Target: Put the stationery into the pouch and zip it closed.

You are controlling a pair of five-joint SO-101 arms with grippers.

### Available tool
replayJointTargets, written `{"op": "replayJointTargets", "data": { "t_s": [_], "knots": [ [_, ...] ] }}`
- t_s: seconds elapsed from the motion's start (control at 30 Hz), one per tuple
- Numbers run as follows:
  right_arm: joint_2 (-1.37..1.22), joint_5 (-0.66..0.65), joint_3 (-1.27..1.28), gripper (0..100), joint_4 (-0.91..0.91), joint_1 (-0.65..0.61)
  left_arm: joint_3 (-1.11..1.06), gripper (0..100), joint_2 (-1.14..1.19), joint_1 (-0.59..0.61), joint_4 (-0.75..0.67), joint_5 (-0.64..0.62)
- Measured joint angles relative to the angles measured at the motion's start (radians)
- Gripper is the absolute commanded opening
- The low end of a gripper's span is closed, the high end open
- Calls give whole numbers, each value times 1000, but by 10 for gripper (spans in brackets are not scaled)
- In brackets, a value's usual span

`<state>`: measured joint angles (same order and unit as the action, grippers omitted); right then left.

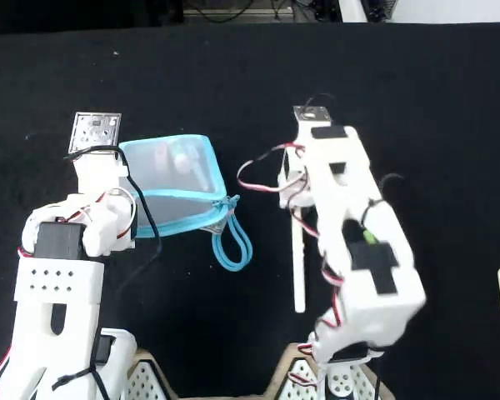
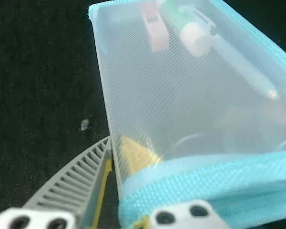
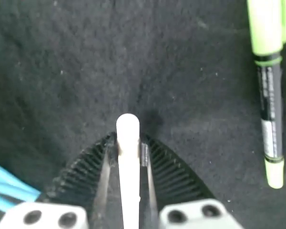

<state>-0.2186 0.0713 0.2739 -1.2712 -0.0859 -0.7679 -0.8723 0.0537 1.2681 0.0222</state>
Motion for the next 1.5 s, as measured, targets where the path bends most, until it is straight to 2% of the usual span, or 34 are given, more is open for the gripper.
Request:
{"op": "replayJointTargets", "data": {
  "t_s": [0.13, 0.33, 0.5, 0.57, 0.9, 1.1, 1.33, 1.4, 1.5],
  "knots": [
    [107, 0, 97, 12, 15, 0, 0, 30, 0, 0, 0, 0],
    [129, 0, 109, 24, 15, 0, 0, 30, 0, 0, 0, 0],
    [124, 0, 109, 179, 18, 0, 0, 30, 0, 0, 0, 0],
    [104, 0, 109, 201, 18, 0, 0, 30, 0, 0, 0, 0],
    [74, 0, 52, 201, -40, -9, 0, 30, 0, 0, 0, 0],
    [25, -74, 43, 201, -43, -74, 0, 30, 0, 0, 0, 0],
    [-92, -80, -23, 201, -28, -57, 0, 30, 0, 0, 0, 0],
    [-117, -83, -48, 180, -28, -38, 0, 30, 0, 0, 0, 0],
    [-137, -81, -64, 87, -31, -21, 0, 30, 0, 0, 0, 0]
  ]
}}
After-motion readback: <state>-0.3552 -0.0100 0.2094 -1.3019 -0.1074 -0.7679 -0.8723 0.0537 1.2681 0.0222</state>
